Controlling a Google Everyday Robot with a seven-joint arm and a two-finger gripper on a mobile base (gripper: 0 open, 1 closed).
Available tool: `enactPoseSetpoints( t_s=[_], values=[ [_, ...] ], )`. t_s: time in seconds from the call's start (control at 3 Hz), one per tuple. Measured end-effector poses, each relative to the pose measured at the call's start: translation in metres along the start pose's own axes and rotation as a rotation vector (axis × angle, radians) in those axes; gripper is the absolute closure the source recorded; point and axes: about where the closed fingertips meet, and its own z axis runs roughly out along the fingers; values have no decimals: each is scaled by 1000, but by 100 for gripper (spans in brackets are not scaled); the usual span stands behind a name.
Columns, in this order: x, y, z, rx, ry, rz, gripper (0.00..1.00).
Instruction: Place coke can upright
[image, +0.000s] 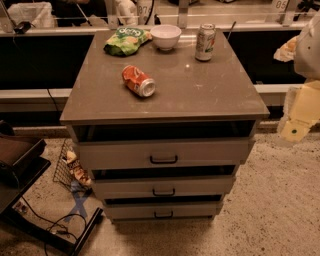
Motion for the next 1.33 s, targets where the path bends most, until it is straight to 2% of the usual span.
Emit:
enactPoseSetpoints(
  t_s=[0.33, 0.67, 1.0, 1.33],
  values=[
    [0, 0, 0, 0, 0, 0, 0],
    [-9, -17, 0, 23, -62, 31, 0],
    [-30, -54, 8, 27, -127, 114, 0],
    [-46, -101, 16, 30, -95, 242, 0]
  ],
)
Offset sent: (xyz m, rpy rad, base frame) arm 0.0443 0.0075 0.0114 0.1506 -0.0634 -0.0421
